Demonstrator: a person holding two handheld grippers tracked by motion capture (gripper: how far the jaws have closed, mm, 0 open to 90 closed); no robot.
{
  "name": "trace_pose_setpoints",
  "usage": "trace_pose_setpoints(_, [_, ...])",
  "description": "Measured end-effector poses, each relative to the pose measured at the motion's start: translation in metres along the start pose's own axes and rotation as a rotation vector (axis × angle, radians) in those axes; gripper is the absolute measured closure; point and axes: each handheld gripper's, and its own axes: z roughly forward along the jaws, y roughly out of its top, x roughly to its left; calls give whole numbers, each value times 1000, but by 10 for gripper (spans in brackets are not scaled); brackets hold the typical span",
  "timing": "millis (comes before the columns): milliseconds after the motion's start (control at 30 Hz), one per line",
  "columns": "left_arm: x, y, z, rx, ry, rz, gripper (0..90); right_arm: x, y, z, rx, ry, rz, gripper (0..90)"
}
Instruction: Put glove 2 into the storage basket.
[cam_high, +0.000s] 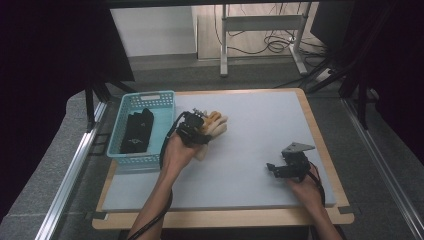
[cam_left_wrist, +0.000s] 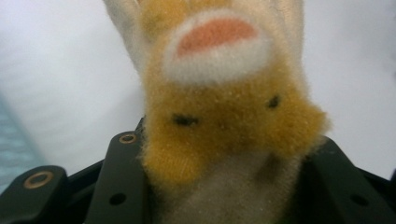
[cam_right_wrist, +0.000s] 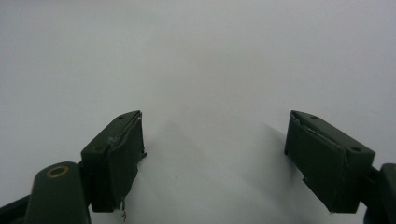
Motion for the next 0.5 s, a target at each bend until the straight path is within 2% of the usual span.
trace_pose_setpoints(300, [28, 2, -24, -15, 65, -55, 548, 0, 0, 0, 0, 0, 0, 194])
trace_pose_setpoints(400, [45, 0, -32, -9, 98, -90, 548, 0, 0, 0, 0, 0, 0, 193])
trace_pose_setpoints(433, [45, 0, -32, -9, 98, -90, 548, 0, 0, 0, 0, 0, 0, 193])
trace_pose_setpoints(500, [54, -2, -36, -10, 113, -111, 548, 0, 0, 0, 0, 0, 0, 193])
